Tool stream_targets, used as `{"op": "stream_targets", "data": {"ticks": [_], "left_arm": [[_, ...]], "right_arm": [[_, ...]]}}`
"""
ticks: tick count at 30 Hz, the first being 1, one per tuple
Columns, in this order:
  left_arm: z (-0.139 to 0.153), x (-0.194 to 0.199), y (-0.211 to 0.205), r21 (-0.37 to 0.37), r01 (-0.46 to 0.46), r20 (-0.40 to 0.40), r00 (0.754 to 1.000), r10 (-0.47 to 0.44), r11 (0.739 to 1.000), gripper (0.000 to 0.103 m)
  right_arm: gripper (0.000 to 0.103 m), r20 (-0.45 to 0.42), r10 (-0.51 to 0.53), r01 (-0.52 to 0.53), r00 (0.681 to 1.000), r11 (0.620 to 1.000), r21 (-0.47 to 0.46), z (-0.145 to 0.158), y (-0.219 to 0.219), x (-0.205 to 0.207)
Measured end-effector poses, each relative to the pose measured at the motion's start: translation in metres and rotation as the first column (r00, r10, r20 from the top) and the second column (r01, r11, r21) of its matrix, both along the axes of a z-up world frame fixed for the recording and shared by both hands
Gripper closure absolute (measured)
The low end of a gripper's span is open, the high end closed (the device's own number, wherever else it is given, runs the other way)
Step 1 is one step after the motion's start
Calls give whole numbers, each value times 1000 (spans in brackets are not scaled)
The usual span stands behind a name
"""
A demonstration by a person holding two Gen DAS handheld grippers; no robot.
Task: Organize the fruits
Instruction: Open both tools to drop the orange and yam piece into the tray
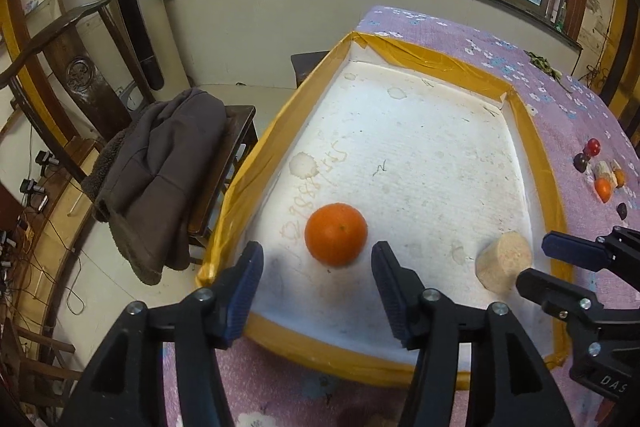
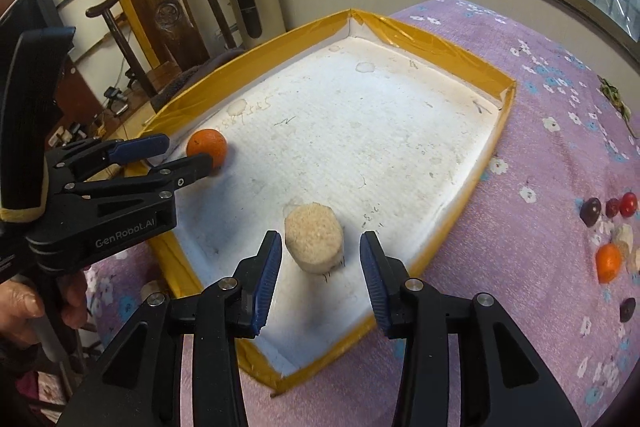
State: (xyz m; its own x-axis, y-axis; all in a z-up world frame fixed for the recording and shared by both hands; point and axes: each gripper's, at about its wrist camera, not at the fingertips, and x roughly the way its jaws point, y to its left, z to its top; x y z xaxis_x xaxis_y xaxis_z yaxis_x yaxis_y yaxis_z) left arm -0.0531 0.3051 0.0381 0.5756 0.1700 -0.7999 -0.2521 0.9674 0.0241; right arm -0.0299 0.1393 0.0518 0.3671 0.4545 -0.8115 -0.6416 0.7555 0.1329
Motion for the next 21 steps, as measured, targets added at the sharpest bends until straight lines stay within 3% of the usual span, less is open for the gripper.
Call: {"op": "stream_targets", "data": {"ticks": [10,21], "left_arm": [[22,-9,-36,1,3,66,998,-3,1000,26],[42,-2,-132,-42,157,162,976,-149,987,13]], "right_arm": [[52,38,-73,72,997,997,42,17,-58,-22],[45,110,-267,261,957,963,67,27,-155,-38]]}}
